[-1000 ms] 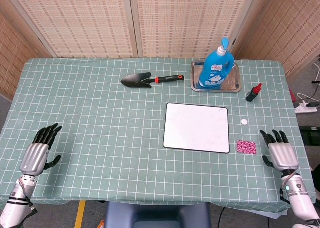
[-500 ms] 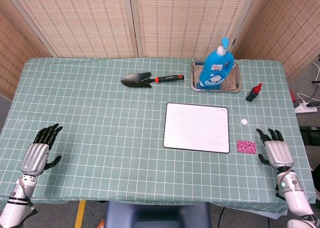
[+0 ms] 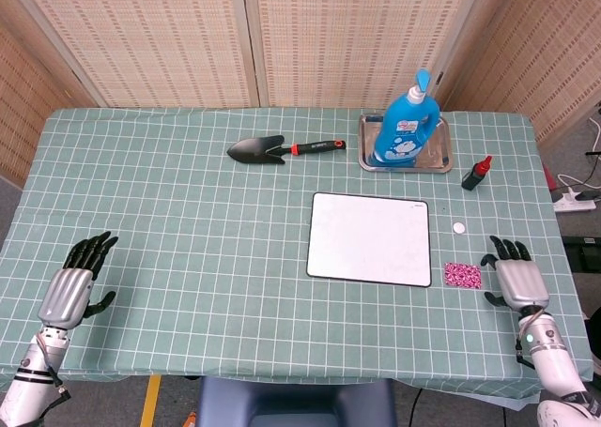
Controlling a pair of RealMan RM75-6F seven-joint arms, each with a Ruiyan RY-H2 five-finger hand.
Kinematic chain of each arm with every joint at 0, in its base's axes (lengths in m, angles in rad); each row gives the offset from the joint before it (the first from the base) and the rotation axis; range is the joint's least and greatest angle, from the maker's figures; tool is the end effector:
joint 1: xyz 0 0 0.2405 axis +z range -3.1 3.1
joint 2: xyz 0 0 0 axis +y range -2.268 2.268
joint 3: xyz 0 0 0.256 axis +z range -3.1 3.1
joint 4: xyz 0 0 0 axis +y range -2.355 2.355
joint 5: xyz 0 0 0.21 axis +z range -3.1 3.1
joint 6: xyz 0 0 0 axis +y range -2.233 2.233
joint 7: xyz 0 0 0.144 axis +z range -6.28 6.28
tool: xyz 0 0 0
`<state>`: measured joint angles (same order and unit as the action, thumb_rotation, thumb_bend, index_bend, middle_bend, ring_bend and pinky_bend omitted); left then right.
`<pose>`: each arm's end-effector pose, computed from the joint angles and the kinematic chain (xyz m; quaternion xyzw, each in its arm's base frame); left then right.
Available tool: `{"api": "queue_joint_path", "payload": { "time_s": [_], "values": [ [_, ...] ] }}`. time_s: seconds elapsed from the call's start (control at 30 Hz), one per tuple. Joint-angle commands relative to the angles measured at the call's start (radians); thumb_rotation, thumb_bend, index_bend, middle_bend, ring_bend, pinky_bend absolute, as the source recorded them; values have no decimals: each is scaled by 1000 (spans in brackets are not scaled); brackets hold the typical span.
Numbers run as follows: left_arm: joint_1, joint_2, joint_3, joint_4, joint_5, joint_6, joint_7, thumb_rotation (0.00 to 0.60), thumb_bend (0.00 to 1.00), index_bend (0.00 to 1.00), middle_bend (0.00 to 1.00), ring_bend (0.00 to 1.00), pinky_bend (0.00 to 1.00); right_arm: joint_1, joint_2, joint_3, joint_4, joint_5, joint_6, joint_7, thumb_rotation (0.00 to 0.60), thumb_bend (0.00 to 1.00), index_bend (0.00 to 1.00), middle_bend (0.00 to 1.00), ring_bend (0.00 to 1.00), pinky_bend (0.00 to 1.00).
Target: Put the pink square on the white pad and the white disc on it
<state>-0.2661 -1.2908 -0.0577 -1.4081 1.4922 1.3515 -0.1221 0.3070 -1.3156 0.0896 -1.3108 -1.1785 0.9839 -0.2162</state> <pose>-0.3041 0.2420 0.1061 -0.6278 -0.4007 -0.4226 0.5164 -0.3670 -0.2573 0.0862 0.6588 -0.4409 0.1882 0.5799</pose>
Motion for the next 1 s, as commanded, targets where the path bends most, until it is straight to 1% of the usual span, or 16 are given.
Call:
{"api": "queue_joint_path", "payload": {
  "time_s": [0.03,0.4,1.0],
  "values": [
    [0,1,0,1,-1,-1,-3,600,233,0,0,0,0,16,-6,8,0,24,-19,-23,600,227,358,0,0,0],
    [-4,5,-3,6,-8,-12,-20,600,233,0,0,0,0,56,-39,15,24,118,-79,-93,600,227,336,0,0,0],
    [-6,9,-1,6,-8,-16,-29,600,234,0,0,0,0,96,-52,25,15,210,-131,-88,600,227,311,0,0,0]
  ]
}}
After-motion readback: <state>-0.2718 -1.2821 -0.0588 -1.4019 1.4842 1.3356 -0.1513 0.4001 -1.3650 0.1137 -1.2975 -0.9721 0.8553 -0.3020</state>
